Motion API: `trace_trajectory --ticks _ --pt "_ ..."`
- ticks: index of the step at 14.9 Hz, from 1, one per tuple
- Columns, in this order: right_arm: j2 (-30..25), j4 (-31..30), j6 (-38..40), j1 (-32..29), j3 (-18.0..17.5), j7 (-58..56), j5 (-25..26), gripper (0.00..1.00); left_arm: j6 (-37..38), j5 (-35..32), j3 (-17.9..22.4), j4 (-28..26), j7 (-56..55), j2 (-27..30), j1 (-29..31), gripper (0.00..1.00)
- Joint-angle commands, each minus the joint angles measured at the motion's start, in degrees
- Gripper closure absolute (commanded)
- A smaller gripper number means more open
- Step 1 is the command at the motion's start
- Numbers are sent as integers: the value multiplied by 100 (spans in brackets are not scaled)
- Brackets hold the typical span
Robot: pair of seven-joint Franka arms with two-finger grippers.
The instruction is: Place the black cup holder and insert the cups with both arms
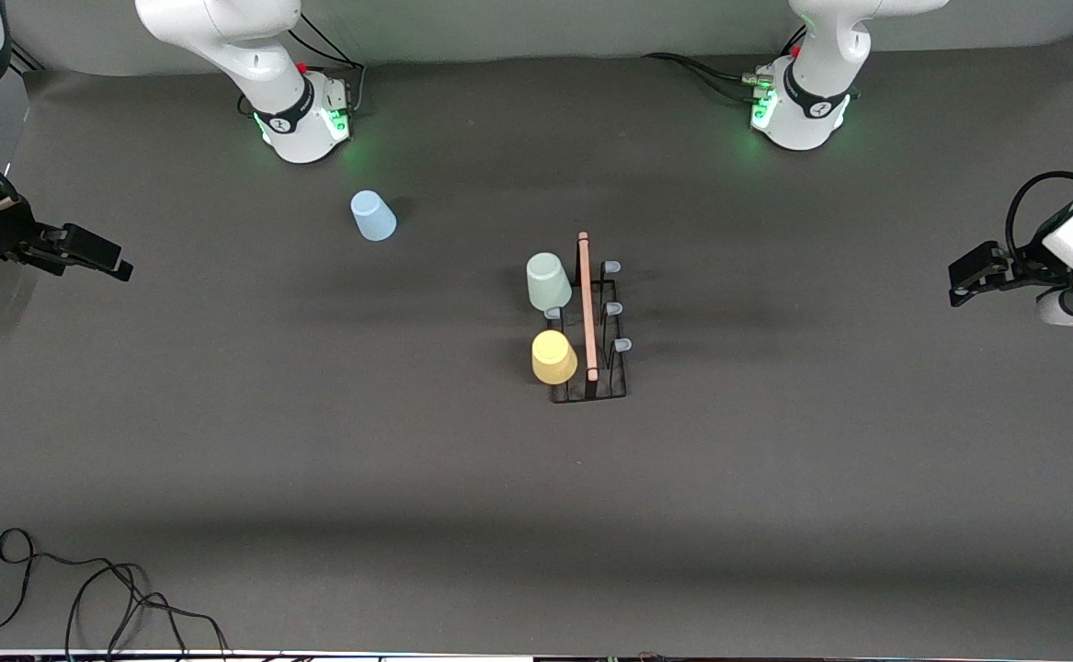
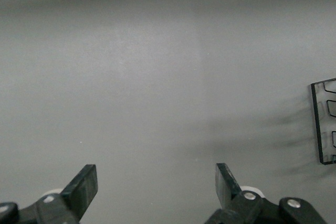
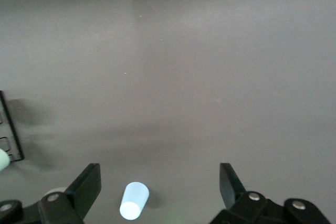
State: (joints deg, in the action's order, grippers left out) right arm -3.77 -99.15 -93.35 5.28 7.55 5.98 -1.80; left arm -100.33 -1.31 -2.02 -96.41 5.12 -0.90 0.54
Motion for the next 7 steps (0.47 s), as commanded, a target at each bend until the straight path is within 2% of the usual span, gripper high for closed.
trace_trajectory --ticks 1,7 --pt "-125 -131 -70 289 27 -166 303 0 23 -62 35 -53 -134 38 -71 0" --pt "-124 -131 -61 289 27 -176 303 0 -3 -62 35 -36 -126 38 -54 0"
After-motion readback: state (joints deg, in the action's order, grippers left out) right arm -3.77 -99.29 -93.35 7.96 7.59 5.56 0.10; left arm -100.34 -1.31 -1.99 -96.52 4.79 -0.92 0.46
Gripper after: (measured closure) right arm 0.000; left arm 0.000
